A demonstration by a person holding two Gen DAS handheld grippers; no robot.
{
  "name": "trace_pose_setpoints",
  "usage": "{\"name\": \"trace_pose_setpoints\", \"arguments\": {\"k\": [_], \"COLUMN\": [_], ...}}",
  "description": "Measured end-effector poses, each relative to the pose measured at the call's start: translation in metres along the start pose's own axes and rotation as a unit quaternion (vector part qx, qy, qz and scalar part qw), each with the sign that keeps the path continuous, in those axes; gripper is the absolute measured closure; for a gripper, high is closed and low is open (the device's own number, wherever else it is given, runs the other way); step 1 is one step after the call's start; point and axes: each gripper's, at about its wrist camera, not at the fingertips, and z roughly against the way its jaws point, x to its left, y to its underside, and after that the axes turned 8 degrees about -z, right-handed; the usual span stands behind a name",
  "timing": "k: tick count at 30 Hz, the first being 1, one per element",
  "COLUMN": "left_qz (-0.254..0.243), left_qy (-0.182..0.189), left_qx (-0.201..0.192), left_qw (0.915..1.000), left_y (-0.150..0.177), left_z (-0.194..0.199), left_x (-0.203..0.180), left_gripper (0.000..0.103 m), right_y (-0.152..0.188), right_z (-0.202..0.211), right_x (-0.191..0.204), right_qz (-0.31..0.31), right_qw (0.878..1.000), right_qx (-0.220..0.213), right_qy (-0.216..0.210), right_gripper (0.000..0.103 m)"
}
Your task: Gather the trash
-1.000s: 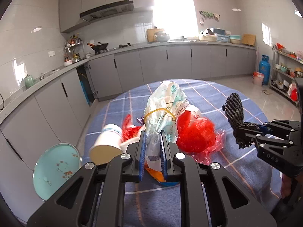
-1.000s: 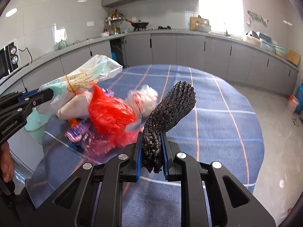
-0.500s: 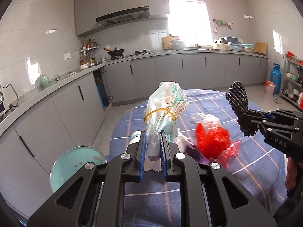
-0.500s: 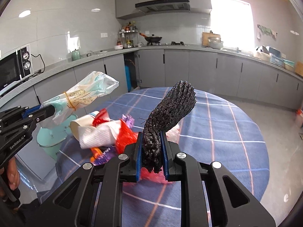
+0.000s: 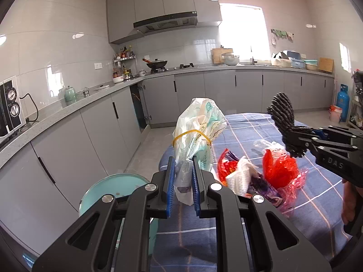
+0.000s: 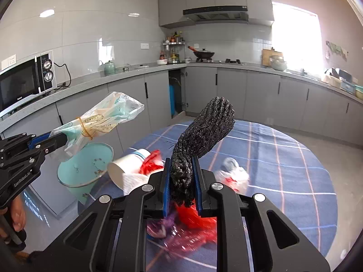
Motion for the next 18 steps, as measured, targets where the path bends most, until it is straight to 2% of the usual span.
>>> {"name": "trace_pose_setpoints", "arguments": {"k": [18], "left_qz": [0.026], "left_qy": [-0.062], "left_qx": [0.010], "left_qw": [0.9977], "left_y": [0.009], "left_z": [-0.003], "left_x": [0.054], "left_gripper": [0.088], "right_y": [-0.021], "right_z": [-0.032], "right_x": [0.059], "right_qz": [0.040], "right_qw": [0.998], "right_qx": [-0.003], "right_qy": [-0.051], "right_gripper": [0.085]}}
